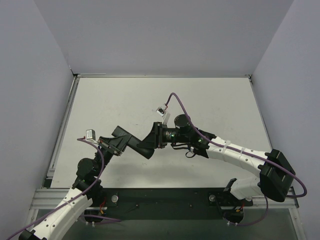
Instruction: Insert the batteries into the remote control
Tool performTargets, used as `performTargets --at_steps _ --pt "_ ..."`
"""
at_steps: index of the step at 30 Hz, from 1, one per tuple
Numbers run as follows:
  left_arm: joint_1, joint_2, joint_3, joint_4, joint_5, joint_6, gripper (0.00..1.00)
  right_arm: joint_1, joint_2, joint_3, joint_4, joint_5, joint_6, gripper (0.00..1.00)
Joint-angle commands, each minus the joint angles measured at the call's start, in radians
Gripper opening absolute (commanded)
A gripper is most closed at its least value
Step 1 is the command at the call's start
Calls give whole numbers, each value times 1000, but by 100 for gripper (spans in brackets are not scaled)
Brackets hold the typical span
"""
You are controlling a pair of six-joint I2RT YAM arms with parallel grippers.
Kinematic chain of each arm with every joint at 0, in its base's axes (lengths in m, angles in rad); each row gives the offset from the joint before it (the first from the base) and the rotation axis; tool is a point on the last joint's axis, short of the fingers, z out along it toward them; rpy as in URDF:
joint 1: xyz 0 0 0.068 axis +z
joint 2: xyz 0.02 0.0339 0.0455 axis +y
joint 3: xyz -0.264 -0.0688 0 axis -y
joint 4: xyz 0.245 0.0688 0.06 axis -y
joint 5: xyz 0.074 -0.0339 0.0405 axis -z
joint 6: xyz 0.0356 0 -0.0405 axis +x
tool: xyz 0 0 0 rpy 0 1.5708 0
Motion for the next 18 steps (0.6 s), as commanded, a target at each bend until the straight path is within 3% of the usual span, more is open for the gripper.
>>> performTargets --at_steps 1,6,11,13,16,18 --pt "1 -13 6 97 7 19 0 -3 9 5 -98 57 -67 22" --pt "0 4 24 101 35 66 0 3 12 39 -222 129 -133 22" --pt "0 18 29 137 53 92 0 0 15 25 -213 124 -135 24" --pt "0 21 37 106 67 112 0 -3 3 26 -187 114 -136 31" --pt "0 18 44 42 76 167 0 -13 -40 42 -164 100 -162 51" --pt "0 21 34 20 76 178 0 -22 -70 60 -170 101 -185 59"
